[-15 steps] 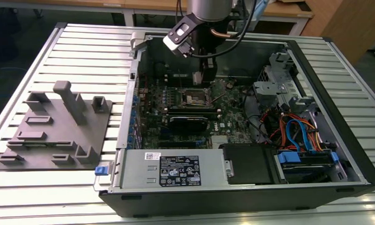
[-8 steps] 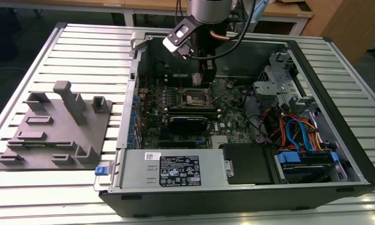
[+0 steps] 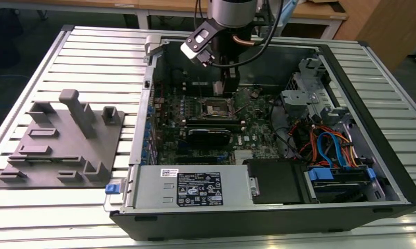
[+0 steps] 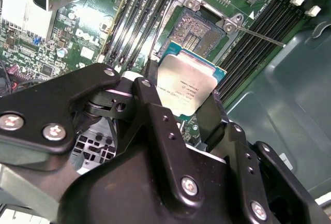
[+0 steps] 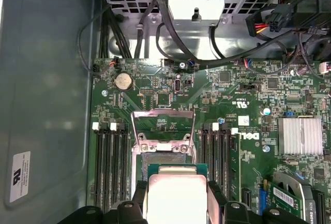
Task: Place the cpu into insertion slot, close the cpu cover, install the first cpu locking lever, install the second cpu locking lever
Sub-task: 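Place the cpu into insertion slot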
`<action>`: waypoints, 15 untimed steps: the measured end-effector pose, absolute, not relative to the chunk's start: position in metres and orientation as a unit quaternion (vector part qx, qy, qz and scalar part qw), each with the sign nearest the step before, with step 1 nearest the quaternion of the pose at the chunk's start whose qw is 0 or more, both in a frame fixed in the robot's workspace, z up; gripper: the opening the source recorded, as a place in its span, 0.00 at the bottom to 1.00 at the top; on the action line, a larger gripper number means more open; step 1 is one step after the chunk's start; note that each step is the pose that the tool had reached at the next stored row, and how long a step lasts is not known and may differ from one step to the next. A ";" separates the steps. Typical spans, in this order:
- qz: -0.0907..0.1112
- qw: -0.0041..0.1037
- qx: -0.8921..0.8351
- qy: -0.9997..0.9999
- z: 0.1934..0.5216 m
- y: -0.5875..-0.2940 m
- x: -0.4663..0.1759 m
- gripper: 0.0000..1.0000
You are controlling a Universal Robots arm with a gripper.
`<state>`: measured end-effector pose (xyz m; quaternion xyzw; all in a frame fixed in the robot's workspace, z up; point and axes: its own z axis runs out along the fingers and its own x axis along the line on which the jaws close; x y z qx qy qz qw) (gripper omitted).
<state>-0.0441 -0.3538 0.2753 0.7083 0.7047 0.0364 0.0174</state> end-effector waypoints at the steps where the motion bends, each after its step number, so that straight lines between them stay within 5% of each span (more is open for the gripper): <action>1: 0.036 0.017 0.708 0.705 0.275 -0.354 -0.044 0.54; 15: 0.036 0.017 0.708 0.705 0.270 -0.351 -0.046 0.54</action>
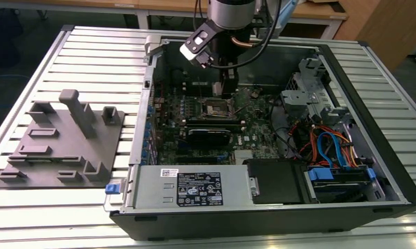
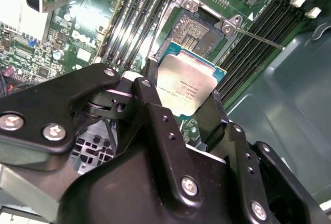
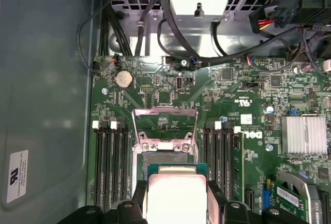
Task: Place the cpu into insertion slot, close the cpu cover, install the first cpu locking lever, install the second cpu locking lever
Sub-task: 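Place the cpu into insertion slot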
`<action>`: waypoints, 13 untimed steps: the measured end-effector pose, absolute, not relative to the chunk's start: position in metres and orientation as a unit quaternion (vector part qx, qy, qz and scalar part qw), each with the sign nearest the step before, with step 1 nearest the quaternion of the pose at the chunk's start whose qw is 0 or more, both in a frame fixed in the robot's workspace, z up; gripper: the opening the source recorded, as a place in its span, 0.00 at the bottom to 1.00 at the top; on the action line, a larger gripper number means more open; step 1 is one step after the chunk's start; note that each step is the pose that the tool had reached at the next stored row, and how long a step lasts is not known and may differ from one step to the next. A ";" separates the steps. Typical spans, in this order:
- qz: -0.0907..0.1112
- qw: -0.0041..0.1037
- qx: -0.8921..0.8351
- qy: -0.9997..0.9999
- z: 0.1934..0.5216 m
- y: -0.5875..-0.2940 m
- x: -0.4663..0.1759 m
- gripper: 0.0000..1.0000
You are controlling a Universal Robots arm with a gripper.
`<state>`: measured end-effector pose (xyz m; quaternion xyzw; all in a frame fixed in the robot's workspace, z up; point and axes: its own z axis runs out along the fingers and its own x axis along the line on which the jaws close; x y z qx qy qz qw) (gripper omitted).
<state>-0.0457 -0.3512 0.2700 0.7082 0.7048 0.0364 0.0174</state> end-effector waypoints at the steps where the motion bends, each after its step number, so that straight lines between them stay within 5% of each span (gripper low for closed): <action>1: 0.036 0.017 0.708 0.705 0.268 -0.351 -0.046 0.54; 13: 0.037 0.017 0.706 0.707 0.261 -0.349 -0.047 0.54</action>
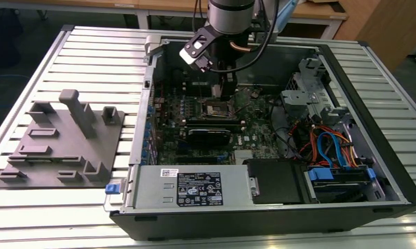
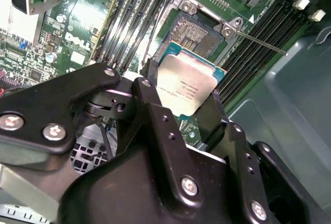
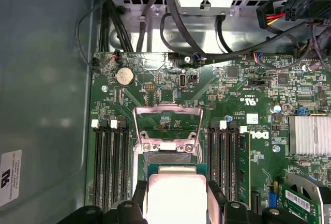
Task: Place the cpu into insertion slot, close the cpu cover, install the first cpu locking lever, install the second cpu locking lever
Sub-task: 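Place the cpu into insertion slot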
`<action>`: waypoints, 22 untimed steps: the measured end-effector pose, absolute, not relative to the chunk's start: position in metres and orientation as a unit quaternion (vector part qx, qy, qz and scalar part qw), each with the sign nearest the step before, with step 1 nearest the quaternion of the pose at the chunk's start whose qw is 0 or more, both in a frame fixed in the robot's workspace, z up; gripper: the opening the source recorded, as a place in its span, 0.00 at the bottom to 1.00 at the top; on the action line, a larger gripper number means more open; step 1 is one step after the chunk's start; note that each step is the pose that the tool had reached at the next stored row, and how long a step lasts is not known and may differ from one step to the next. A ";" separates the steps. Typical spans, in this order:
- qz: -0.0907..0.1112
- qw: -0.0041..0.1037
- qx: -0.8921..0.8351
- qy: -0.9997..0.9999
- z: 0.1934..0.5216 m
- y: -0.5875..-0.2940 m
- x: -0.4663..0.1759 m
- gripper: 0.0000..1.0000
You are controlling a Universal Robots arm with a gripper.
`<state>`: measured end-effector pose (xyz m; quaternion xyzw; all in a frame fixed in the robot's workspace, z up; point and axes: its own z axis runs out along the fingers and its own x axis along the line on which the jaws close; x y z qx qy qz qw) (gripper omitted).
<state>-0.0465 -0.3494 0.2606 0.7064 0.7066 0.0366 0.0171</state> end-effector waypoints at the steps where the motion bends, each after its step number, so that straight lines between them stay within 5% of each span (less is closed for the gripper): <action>1: 0.037 0.017 0.706 0.707 0.261 -0.349 -0.047 0.54; 22: 0.031 0.020 0.697 0.716 0.229 -0.347 -0.047 0.54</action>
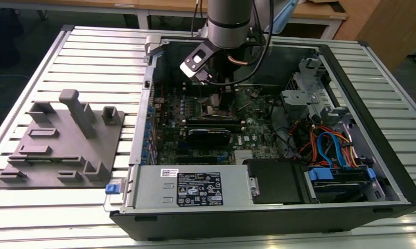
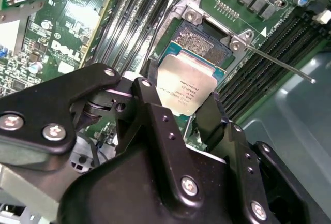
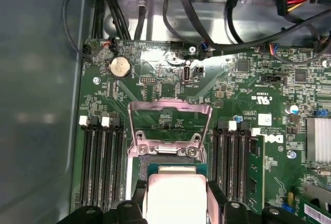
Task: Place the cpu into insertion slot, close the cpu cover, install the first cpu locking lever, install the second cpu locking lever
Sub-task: 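Place the cpu into insertion slot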
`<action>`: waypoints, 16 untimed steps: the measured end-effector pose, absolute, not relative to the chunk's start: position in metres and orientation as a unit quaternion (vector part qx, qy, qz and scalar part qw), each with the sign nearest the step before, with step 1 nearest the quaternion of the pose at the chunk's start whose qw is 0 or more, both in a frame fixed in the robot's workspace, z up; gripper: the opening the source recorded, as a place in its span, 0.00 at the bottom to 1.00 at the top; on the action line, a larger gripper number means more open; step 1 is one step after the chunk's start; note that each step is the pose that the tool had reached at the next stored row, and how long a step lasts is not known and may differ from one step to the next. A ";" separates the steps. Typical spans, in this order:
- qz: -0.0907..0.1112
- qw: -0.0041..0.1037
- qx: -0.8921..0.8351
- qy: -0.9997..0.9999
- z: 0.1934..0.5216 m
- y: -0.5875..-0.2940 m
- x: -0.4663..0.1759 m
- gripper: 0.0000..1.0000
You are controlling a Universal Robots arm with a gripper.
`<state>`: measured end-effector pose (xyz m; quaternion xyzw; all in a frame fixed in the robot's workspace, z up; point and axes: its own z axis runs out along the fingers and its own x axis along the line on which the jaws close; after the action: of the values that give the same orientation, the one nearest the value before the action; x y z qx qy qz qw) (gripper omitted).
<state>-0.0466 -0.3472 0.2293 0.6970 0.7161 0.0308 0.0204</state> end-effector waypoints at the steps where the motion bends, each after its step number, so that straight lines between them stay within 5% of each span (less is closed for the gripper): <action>1: 0.031 0.020 0.697 0.716 0.228 -0.347 -0.047 0.54; 16: 0.030 0.020 0.702 0.711 0.212 -0.346 -0.049 0.54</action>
<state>-0.0493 -0.3458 0.2123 0.7023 0.7109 0.0305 0.0202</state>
